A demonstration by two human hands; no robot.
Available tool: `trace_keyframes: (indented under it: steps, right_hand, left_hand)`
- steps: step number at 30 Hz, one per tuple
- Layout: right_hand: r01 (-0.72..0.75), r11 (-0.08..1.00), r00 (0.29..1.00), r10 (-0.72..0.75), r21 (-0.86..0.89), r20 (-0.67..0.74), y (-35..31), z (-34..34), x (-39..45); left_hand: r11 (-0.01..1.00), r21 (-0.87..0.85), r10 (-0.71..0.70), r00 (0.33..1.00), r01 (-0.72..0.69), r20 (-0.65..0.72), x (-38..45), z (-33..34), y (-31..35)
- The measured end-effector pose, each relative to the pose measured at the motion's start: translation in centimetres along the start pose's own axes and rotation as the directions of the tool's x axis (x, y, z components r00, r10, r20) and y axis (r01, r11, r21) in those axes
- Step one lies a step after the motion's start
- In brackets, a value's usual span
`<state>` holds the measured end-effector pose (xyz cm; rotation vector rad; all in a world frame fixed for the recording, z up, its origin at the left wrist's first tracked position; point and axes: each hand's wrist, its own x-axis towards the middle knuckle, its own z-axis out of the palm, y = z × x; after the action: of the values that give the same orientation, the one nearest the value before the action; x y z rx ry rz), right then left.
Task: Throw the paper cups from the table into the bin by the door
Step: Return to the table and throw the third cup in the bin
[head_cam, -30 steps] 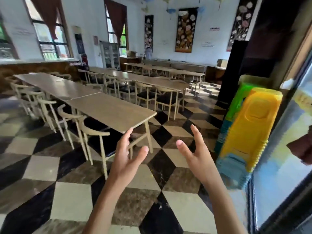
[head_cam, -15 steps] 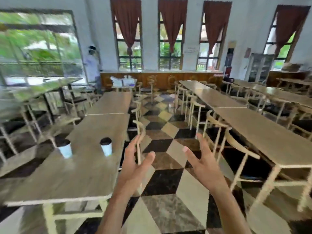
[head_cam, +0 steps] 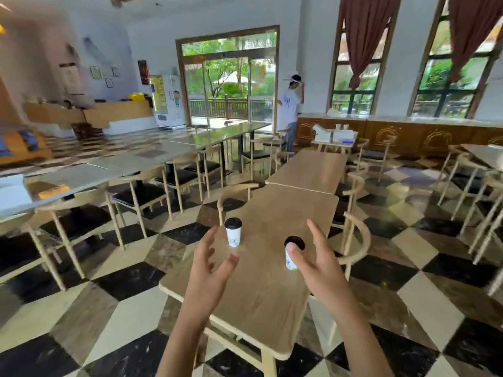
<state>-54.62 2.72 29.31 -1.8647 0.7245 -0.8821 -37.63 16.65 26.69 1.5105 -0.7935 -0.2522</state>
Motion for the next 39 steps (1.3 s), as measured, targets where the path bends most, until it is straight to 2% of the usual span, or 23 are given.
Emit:
trace_keyframes:
  steps: [8,12,18,25,33,39]
  right_hand:
    - [0.009,0.998,0.999,-0.013,0.066,0.052,3.7,2.8,15.1]
    - [-0.027,0.997,0.994,0.020,0.072,0.103,6.1,5.0,19.8]
    - [-0.082,0.996,0.987,0.075,0.043,0.144,10.0,9.1,26.2]
    - [-0.195,0.981,0.974,0.195,-0.015,0.118,15.5,15.0,34.2]
    - [-0.371,0.923,0.919,0.380,-0.097,0.106,21.4,21.9,41.5]
    - [-0.463,0.878,0.873,0.475,-0.119,0.111,25.5,25.4,44.5]
  left_hand:
    - [0.997,0.063,-0.041,0.996,0.046,-0.083,12.5,2.7,-3.5]
    - [0.990,0.092,-0.101,0.991,0.108,-0.083,17.0,3.3,-6.5]
    - [0.987,0.096,-0.120,0.988,0.129,-0.094,23.5,3.7,-12.0]
    - [0.960,0.107,-0.257,0.966,0.257,-0.016,33.4,4.2,-21.6]
    - [0.879,0.211,-0.442,0.897,0.427,0.027,43.0,5.3,-32.4]
    - [0.835,0.322,-0.495,0.865,0.447,0.083,46.8,7.7,-37.5]
